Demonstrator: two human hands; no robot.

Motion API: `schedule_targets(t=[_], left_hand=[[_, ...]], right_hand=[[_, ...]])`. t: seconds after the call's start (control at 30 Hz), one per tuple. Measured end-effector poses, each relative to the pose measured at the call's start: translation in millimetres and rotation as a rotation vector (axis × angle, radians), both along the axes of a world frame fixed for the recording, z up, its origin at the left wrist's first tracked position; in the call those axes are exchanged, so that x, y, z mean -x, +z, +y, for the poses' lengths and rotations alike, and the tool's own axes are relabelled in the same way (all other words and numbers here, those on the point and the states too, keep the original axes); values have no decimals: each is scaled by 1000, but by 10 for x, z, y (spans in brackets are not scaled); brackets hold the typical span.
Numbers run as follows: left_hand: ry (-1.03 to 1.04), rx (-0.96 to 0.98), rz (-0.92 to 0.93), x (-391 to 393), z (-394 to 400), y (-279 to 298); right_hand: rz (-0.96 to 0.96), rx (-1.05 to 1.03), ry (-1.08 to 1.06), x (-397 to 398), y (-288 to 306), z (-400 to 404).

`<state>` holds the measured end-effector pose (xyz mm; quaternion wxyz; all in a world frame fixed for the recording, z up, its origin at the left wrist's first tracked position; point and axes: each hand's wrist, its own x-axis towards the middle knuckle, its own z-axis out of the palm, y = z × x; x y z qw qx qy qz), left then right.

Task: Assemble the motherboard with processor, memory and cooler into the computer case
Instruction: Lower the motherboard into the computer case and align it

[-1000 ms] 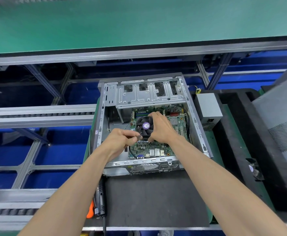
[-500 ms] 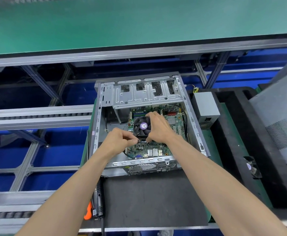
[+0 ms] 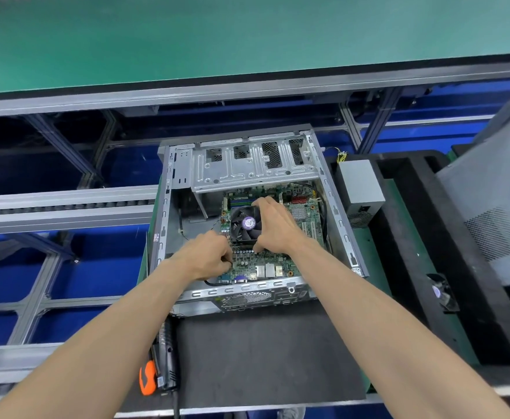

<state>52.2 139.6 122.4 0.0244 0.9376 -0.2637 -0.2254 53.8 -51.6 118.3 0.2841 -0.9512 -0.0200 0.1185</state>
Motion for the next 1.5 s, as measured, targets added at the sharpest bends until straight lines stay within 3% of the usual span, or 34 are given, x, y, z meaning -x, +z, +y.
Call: schedule_targets(t=[0.4, 1.5], left_hand=[[-168, -24, 10, -52, 1, -82], [-158, -73, 22, -59, -38, -144]], right_hand=[[-5, 1, 0, -1, -14, 3], [-3, 16, 15, -3, 5, -5]])
